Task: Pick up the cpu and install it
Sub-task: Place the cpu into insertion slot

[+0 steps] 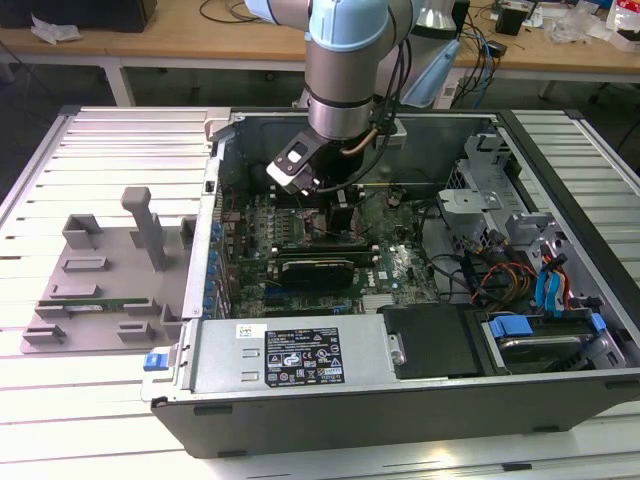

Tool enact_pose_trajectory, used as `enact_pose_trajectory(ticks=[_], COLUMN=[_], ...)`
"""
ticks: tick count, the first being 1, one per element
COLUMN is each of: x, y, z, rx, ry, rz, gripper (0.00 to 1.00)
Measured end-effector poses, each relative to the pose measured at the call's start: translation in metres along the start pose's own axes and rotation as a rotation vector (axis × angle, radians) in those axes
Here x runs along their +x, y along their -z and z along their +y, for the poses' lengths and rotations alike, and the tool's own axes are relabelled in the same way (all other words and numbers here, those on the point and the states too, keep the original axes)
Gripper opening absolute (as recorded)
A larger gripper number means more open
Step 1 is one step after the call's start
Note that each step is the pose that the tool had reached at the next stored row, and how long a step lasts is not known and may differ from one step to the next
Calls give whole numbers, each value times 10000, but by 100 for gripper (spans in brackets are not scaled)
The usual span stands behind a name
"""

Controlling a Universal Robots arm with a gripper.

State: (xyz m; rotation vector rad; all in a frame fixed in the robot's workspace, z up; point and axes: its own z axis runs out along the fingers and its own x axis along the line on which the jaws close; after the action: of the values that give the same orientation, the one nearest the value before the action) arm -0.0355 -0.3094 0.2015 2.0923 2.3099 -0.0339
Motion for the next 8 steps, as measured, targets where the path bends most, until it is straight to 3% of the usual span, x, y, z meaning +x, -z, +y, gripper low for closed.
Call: enact_pose_trajectory(ticks=[2,4,5,8], x=[0,13,17,16], y=[55,83,83,69], z=[0,-9,-45,-66], rx=[-2,-4,-4,-4], ry=[0,-1,-1,1], rz=[1,-9,-21,-21], gripper=[62,41,29,17])
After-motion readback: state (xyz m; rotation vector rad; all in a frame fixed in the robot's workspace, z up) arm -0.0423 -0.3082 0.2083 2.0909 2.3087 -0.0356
